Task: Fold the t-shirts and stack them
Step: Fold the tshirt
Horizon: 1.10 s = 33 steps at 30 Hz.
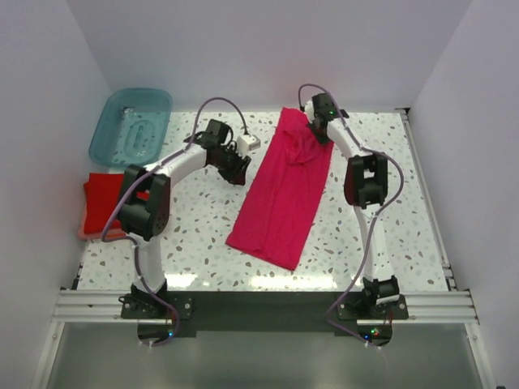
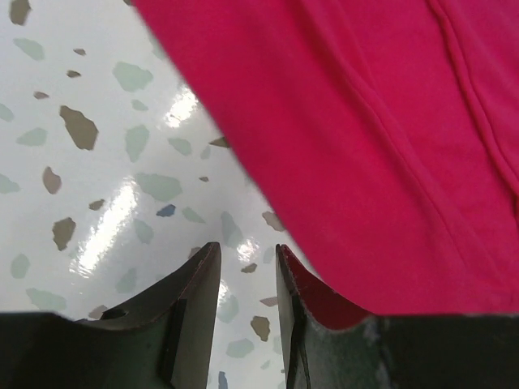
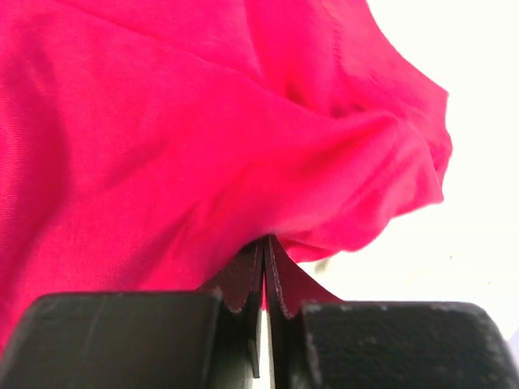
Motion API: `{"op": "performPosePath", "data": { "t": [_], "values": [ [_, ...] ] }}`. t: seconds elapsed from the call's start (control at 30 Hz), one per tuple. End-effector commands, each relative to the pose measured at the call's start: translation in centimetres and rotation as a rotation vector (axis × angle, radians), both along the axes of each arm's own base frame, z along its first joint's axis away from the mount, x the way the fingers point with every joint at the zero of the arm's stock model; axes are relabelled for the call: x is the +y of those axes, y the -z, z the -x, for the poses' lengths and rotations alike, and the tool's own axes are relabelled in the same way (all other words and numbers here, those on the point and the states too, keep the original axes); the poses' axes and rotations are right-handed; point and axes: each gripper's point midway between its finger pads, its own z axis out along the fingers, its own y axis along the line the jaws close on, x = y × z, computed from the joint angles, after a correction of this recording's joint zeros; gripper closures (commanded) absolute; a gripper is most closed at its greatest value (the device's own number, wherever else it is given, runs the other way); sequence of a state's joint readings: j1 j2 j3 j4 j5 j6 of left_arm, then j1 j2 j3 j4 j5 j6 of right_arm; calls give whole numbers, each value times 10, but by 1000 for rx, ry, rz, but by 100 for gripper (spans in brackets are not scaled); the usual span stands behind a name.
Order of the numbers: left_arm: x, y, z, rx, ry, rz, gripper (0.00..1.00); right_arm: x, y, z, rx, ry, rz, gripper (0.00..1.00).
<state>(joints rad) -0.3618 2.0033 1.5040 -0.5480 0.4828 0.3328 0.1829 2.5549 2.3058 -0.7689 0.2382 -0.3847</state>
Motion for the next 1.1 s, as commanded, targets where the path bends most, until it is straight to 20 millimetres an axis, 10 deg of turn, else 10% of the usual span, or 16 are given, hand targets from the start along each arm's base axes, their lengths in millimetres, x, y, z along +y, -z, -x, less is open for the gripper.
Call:
{"op": "performPosePath", "data": {
  "t": [0.0,0.2,0.43,0.73,1.07],
  "values": [
    [0,-23,4,-77,30,17,62,24,-28,-53,-219,-76,17,95],
    [-7,-27,4,-109,41,43,61,48,-93,-89,-481,-121,-3,76],
    [-37,-9,17,-136,238,-21,67,46,-154,-65,-543,-109,-61,71],
    [-52,42,38,-224,474,-226,82,53,-154,1,-319,-100,-180,70],
    [-56,65,147,19,613,-214,89,39,-137,60,-121,-92,-210,73]
  ]
}}
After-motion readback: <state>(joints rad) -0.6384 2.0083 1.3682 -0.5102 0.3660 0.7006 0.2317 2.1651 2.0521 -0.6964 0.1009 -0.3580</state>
